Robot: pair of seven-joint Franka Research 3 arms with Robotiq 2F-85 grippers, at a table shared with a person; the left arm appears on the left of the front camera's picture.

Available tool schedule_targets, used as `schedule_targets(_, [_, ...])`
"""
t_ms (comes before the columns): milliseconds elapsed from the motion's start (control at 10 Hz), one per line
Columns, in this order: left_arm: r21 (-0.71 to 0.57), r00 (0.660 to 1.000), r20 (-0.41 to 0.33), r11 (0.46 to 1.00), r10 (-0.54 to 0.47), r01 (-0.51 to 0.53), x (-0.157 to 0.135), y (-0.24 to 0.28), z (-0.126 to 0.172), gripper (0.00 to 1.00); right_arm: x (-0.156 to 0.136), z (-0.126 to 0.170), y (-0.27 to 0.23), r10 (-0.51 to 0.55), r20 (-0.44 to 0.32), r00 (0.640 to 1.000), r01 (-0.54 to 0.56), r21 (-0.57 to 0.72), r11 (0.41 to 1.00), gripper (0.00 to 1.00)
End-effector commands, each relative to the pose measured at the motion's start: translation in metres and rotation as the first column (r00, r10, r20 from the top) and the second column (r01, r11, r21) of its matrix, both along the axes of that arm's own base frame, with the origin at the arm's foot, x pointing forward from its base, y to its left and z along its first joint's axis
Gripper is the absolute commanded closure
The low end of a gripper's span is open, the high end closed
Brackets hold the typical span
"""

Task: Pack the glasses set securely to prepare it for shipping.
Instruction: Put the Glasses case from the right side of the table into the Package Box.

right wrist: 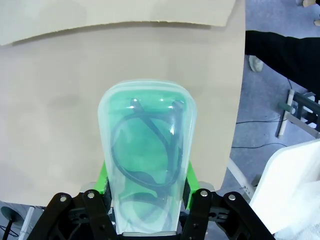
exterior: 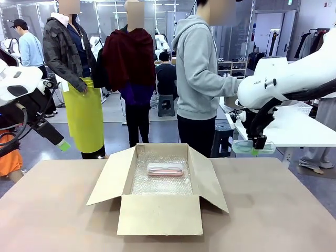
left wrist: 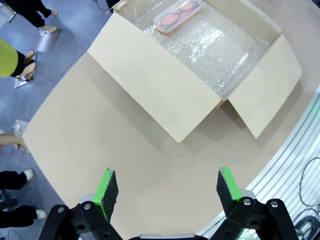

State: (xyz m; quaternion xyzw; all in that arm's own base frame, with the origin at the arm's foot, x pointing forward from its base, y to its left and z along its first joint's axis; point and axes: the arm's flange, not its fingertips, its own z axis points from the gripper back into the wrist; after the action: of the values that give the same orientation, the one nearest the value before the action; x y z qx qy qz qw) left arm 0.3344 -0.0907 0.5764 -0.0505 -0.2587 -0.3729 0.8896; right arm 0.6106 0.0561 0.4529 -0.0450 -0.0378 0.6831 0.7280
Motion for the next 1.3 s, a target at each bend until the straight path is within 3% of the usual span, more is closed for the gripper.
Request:
schedule_targets(0, [-0.014, 1.0, 0.018, 1.0, -0.01, 0.011, 0.001, 0.001, -0.001, 0.0, -0.012, -0.017, 0.0, -0.039, -0.02, 0.999, 0.04, 0.044, 0.998, 0.5])
schedule_targets(100, [-0.014, 1.0, 0.018, 1.0, -0.01, 0.011, 0.001, 0.001, -0.001, 0.0, 0.0, 0.0, 0.0, 0.0, 0.0, 1.0, 0.0, 0.0, 1.0, 0.5])
schedule_targets(600, [-0.014, 1.0, 0.018, 1.0, -0.01, 0.011, 0.001, 0.001, -0.001, 0.0, 0.0, 0.0, 0.0, 0.0, 0.0, 1.0, 0.0, 0.0, 1.0, 0.5])
schedule_targets(700, [-0.014, 1.0, 0.018, 1.0, -0.01, 0.011, 0.001, 0.001, -0.001, 0.0, -0.001, 0.0, -0.001, -0.008, -0.001, 1.0, 0.008, 0.013, 1.0, 0.37])
schedule_targets(900, [-0.014, 1.0, 0.018, 1.0, -0.01, 0.011, 0.001, 0.001, -0.001, 0.0, -0.017, 0.031, 0.055, 0.065, 0.035, 0.997, -0.066, 0.005, 0.998, 0.37])
schedule_targets(1200, [-0.014, 1.0, 0.018, 1.0, -0.01, 0.011, 0.001, 0.001, -0.001, 0.0, -0.04, 0.052, 0.143, 0.097, 0.003, 0.995, -0.097, 0.032, 0.995, 0.37])
